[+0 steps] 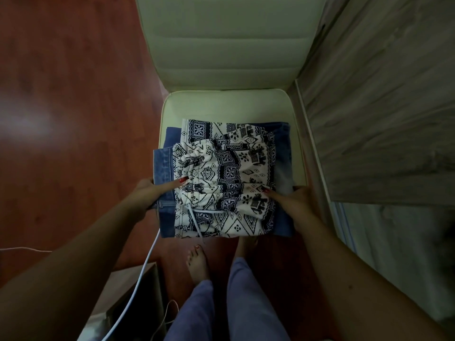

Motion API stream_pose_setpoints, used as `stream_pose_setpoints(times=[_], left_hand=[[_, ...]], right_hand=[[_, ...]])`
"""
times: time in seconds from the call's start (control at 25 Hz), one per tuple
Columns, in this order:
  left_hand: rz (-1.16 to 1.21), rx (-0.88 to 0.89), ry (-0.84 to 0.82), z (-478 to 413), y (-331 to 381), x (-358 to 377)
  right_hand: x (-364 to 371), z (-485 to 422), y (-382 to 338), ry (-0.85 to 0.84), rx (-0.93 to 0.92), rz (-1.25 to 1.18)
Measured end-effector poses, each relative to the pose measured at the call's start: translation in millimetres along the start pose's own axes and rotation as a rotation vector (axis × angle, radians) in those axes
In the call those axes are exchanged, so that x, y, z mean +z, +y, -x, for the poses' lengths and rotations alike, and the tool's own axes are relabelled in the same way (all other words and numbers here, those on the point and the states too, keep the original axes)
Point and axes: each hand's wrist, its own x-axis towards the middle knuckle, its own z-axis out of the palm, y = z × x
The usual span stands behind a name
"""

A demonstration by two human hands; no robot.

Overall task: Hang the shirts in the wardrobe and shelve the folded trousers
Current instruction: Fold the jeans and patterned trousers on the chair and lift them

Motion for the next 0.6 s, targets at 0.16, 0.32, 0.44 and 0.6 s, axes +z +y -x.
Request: stream_pose_setpoints(times=[0.16,0.32,0.44,0.6], left_hand=[[0.096,0.025,-0.024,2,-3,5],[0.118,0.180,0.061,14,4,16],[0.102,0.337,0.096,43,29,28],[0.040,0.516,0.046,118,101,31]], right_hand=[[-3,5,-8,-0.134,-0.011,-0.015],[0,24,-12,-0.118,-0.251,-0.060],[-14,56,-31,-0.087,-0.456,-0.100],[-82,125,-79,-0.006,-0.610,-0.160]])
